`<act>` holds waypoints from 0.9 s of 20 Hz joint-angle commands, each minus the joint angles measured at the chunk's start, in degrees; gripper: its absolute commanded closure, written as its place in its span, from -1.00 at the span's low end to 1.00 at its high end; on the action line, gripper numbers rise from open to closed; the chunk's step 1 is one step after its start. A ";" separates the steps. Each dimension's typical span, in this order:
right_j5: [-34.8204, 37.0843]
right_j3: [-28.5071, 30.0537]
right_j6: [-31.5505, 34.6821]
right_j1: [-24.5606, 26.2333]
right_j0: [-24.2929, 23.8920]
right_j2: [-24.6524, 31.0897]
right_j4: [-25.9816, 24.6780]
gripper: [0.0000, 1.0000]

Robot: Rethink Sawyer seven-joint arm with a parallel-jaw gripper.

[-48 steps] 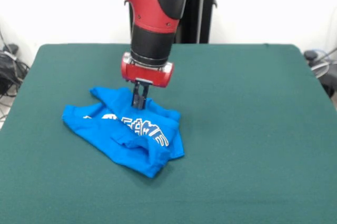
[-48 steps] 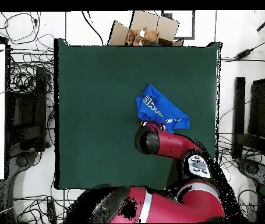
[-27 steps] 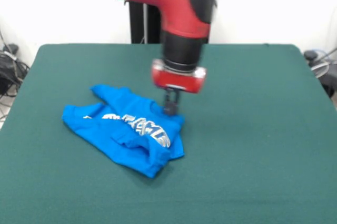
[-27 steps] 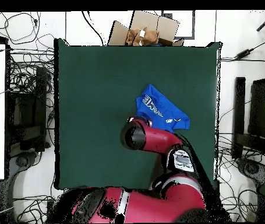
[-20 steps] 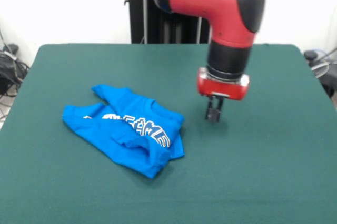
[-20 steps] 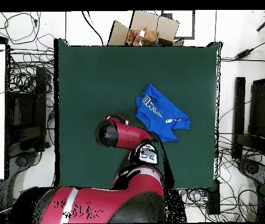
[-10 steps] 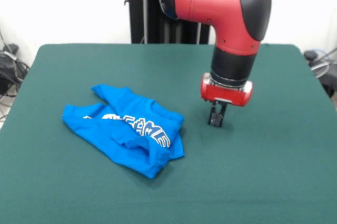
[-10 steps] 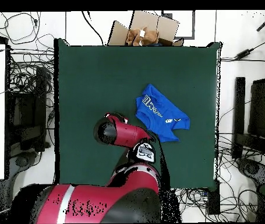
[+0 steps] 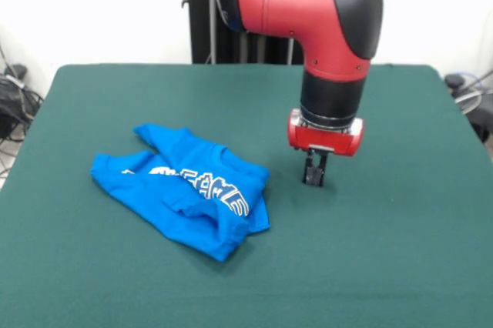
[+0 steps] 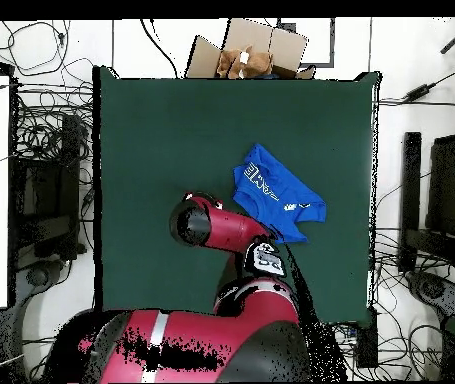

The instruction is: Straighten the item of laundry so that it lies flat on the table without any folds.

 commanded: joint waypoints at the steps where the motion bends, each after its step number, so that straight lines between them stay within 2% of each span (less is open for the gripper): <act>1: -5.82 -2.43 5.94 7.24 -5.75 0.98 -4.23 1.00; 6: -6.06 -3.13 3.11 7.18 -10.09 0.83 -10.96 1.00; 12: -5.83 -4.07 3.11 7.48 -12.44 1.04 -16.05 1.00; 15: -6.10 -3.91 3.50 7.44 -14.06 2.55 -17.99 1.00; 18: -6.29 -0.53 4.13 5.48 -19.25 7.72 -20.48 1.00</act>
